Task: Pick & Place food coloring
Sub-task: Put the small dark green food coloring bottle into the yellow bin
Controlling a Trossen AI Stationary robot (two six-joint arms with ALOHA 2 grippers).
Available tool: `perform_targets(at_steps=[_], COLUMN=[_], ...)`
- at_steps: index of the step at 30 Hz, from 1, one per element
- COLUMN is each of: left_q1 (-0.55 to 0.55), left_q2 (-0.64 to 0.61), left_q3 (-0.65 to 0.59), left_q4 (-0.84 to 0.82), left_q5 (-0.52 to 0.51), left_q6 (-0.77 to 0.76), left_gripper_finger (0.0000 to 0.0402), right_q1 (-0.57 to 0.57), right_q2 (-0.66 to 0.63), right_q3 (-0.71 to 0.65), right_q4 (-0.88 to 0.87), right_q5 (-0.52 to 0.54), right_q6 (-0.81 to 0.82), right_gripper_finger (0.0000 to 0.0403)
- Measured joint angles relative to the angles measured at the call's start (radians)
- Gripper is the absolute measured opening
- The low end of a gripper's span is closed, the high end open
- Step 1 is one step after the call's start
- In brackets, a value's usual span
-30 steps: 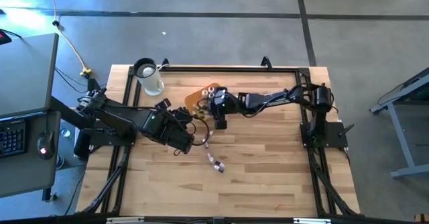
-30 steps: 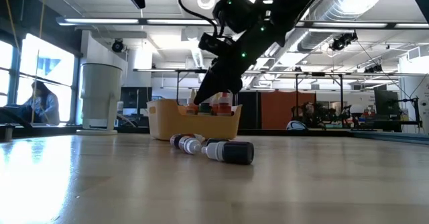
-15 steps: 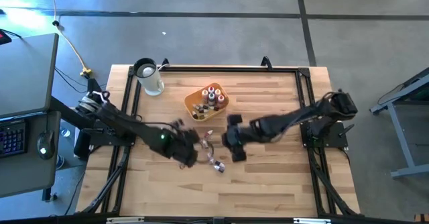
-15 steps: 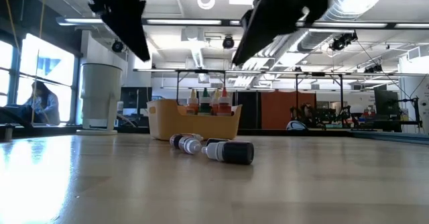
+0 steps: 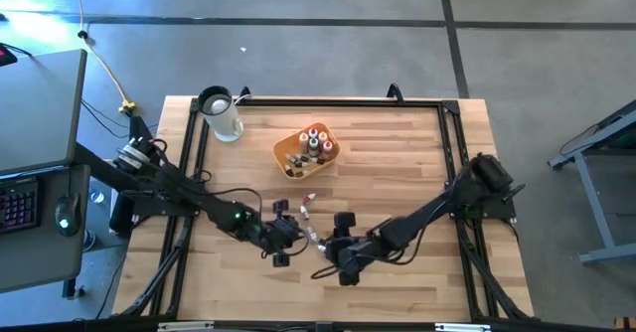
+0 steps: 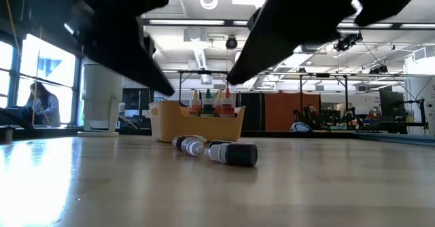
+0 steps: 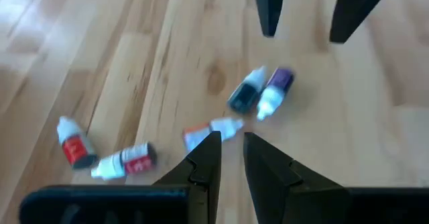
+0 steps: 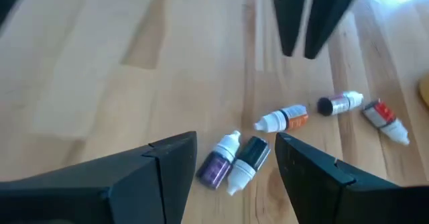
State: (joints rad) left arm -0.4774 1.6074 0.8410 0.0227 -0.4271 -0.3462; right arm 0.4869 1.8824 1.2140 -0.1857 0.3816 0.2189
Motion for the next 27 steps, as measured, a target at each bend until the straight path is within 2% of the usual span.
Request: perform_targets(at_steps=[3, 6, 14, 19, 23, 27], left_q1=[-0.001, 0.000, 0.000, 0.000, 0.000, 0.000], left_q2=[0.015, 0.027, 0.079, 0.081, 0.081, 0.081], left_q3=[-0.007, -0.004, -0.005, -0.005, -0.005, -0.005], left_q4=[-0.004, 0.031, 0.035, 0.035, 0.036, 0.035], left_q5=[-0.008, -0.014, -0.103, -0.114, -0.113, -0.108], left_q6=[-0.002, 0.001, 0.028, 0.027, 0.027, 0.027], left_gripper_finger=[0.0064, 0.0075, 0.0130, 0.0153, 0.0157, 0.0157], right_q1=[-0.007, -0.033, -0.106, -0.129, -0.128, -0.132], right_q2=[0.043, 0.083, 0.134, 0.133, 0.132, 0.128], right_q3=[0.000, -0.001, -0.001, 0.000, -0.018, -0.052], right_q4=[0.010, -0.008, -0.014, -0.019, -0.027, -0.001], right_q5=[0.049, 0.054, -0.009, -0.127, -0.070, -0.077], right_q6=[0.049, 0.067, 0.058, 0.092, 0.046, 0.023], right_gripper_finger=[0.0197, 0.0197, 0.0197, 0.0197, 0.0197, 0.0188])
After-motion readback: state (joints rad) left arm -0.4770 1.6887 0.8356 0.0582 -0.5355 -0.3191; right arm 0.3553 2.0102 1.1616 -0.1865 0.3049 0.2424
